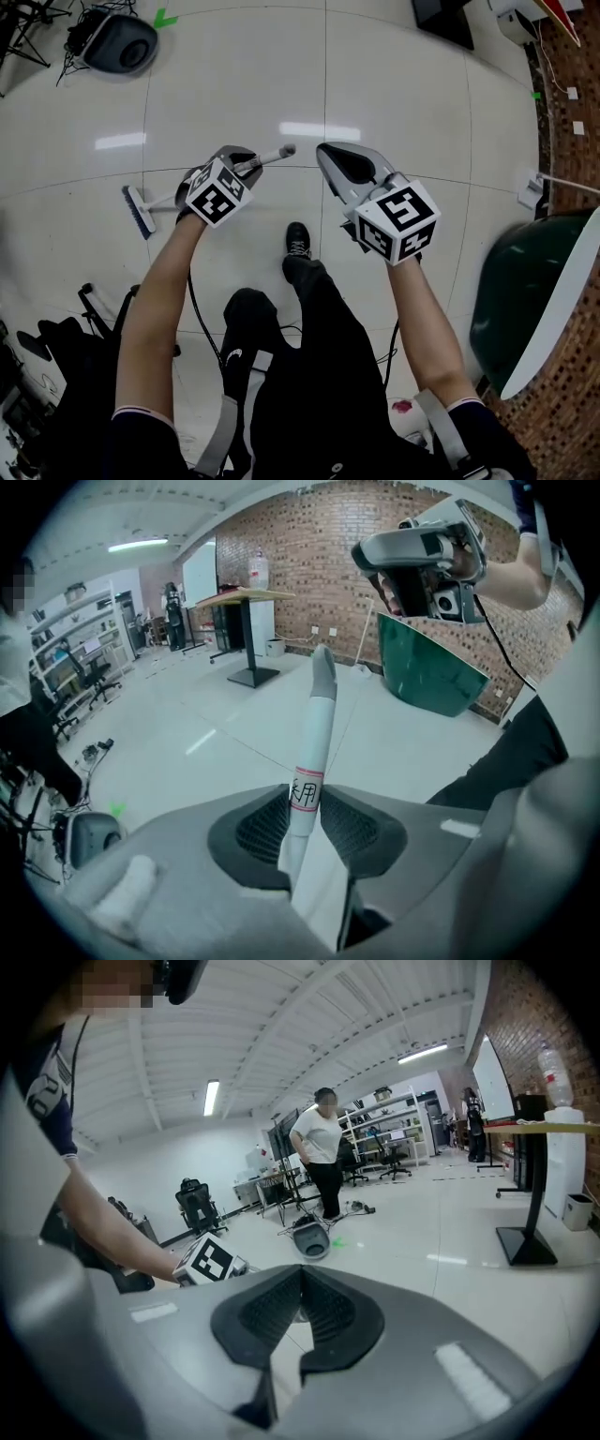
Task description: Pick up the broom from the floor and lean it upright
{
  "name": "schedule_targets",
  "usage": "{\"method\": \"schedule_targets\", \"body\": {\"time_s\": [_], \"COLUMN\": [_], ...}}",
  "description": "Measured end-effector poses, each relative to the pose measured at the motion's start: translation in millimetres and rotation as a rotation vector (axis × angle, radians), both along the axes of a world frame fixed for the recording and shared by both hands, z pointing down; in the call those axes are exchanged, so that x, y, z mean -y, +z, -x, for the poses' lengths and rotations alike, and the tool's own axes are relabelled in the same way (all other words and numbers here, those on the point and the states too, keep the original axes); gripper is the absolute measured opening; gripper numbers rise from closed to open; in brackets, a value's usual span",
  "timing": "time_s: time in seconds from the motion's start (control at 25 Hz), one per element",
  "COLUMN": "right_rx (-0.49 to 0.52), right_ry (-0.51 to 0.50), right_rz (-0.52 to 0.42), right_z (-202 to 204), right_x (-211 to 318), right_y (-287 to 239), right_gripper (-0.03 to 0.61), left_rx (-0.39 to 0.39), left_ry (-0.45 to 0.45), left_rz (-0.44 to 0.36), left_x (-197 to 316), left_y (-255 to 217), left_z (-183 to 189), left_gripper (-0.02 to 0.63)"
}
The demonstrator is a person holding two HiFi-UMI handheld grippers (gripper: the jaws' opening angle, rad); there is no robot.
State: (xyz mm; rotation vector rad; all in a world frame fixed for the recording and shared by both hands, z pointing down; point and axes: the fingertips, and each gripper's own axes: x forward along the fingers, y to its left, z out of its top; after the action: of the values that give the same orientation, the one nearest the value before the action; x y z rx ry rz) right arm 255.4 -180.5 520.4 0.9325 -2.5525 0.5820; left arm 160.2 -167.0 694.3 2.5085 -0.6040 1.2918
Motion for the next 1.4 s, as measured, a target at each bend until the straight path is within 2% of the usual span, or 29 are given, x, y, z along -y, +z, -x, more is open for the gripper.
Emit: {"method": "schedule_targets", "body": {"time_s": [0.16, 0.28, 0.52, 0.64, 0.84, 1.08, 1.24, 1.4], "right_rx": [0.034, 0.060, 0.106, 0.113, 0.123, 0.135, 0.131, 0.131], "right_ry": [-0.056, -0.136, -0.310, -0.424, -0.588, -0.764, -0.904, -1.052], "right_rz": [0.002, -0.014, -0.045, -0.057, -0.065, -0.075, -0.099, -0.096], "right_z": [27.2, 57.2, 133.6, 187.1, 281.2, 380.0, 439.4, 490.3], "right_x": [2.3, 12.1, 18.4, 10.6, -18.3, -74.9, -108.2, -141.2], "right_y": [-57.0, -93.3, -149.0, -164.0, -187.9, -215.1, -226.3, -231.0], "right_gripper": [0.005, 0.005, 0.005, 0.005, 0.005, 0.005, 0.005, 0.005], "left_rx": [-0.014, -0.009, 0.013, 0.002, 0.002, -0.006, -0.061, -0.114], "left_ry": [-0.098, -0.191, -0.392, -0.539, -0.772, -1.074, -1.288, -1.486], "left_rz": [-0.056, -0.103, -0.187, -0.251, -0.345, -0.384, -0.425, -0.444], "left_x": [5.8, 15.4, 5.4, -11.8, -58.9, -151.2, -200.7, -234.1], "left_y": [-72.8, -119.4, -197.2, -227.3, -273.8, -303.9, -322.6, -333.3], "left_z": [33.1, 66.2, 159.0, 215.0, 302.7, 393.2, 434.2, 457.4], "left_gripper": [0.101, 0.098, 0.095, 0.094, 0.092, 0.094, 0.095, 0.095]}}
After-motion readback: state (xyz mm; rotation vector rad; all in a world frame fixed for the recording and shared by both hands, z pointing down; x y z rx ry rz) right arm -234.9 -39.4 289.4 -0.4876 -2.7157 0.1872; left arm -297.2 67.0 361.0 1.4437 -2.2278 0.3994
